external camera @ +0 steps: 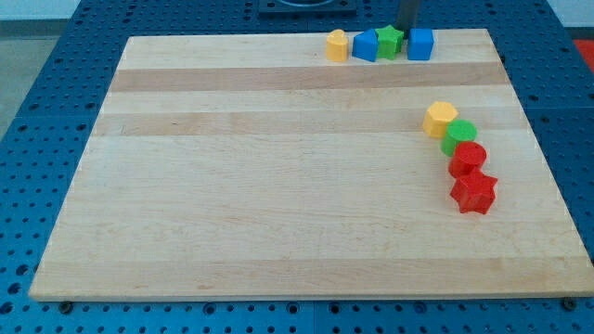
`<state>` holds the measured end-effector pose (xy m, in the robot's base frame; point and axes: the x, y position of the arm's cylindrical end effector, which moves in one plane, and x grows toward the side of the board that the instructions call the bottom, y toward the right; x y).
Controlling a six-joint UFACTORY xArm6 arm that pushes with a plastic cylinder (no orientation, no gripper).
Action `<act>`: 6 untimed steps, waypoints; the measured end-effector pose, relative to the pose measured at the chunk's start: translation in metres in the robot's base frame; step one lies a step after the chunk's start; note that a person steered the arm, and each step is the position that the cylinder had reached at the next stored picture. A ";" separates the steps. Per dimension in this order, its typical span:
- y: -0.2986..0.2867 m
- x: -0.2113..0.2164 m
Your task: Move the arm into the green star and blue cube
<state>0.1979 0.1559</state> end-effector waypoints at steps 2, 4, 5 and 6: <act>-0.003 0.004; -0.005 0.008; -0.001 -0.006; 0.026 -0.006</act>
